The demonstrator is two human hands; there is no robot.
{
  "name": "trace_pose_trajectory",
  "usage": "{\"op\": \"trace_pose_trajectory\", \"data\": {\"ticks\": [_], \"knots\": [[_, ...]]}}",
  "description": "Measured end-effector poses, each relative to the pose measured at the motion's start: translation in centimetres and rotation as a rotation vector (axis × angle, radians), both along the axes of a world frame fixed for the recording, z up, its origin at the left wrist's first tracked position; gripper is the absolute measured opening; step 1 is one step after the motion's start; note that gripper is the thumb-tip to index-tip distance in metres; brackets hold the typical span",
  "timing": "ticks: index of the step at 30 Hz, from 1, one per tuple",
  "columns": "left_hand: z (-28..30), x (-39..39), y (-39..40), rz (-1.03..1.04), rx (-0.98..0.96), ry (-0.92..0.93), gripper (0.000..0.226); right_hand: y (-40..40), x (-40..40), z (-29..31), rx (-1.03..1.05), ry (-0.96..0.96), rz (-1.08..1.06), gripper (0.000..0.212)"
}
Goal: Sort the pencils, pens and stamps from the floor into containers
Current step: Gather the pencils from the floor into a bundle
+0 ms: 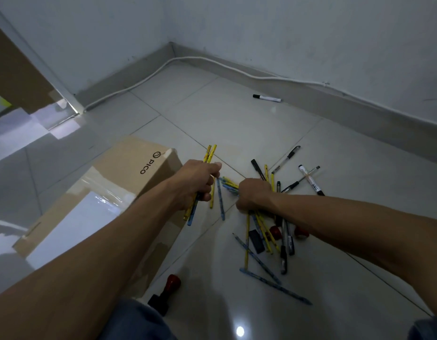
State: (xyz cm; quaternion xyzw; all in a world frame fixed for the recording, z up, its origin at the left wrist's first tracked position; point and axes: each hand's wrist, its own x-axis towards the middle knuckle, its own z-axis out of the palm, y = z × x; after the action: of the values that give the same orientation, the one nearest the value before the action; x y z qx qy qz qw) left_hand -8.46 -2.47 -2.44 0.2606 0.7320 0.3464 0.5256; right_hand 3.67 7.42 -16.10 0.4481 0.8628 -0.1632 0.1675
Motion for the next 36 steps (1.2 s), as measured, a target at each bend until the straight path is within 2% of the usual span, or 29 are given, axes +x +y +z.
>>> {"op": "trace_pose_trajectory", "data": {"ticks": [6, 12, 19, 23, 26, 31, 36], "knots": [[-0.4, -0.9, -0.1, 0.026, -0.019, -0.003, 0.027, -0.9, 0.7, -1.0, 0.153, -0.037, 0.173, 0.047], [-0.3, -0.4, 0.0, 0.020, -0.006, 0.015, 0.025, -0.5, 1.9, -0.6, 0.091, 0.003, 0.201, 0.045], [-0.1, -0.1, 0.3, 0.004, -0.013, 0.025, 0.025, 0.9, 3.2, -0.1, -0.094, -0.024, 0.115, 0.018], [0.1, 0.5, 0.5, -0.017, -0.013, 0.050, 0.025, 2.0, 4.1, 0.1, -0.224, -0.016, 0.066, 0.021], [0.3, 0.7, 0.6, -0.022, -0.005, 0.059, 0.024, 2.5, 4.7, 0.7, -0.282, 0.023, 0.028, 0.020], [0.4, 1.2, 0.7, -0.022, 0.006, 0.075, 0.023, 3.1, 5.9, 1.5, -0.327, 0.139, -0.020, 0.033], [0.5, 1.8, 1.0, -0.034, 0.004, 0.104, 0.025, 3.4, 7.1, 1.9, -0.382, 0.344, -0.080, 0.042]]}}
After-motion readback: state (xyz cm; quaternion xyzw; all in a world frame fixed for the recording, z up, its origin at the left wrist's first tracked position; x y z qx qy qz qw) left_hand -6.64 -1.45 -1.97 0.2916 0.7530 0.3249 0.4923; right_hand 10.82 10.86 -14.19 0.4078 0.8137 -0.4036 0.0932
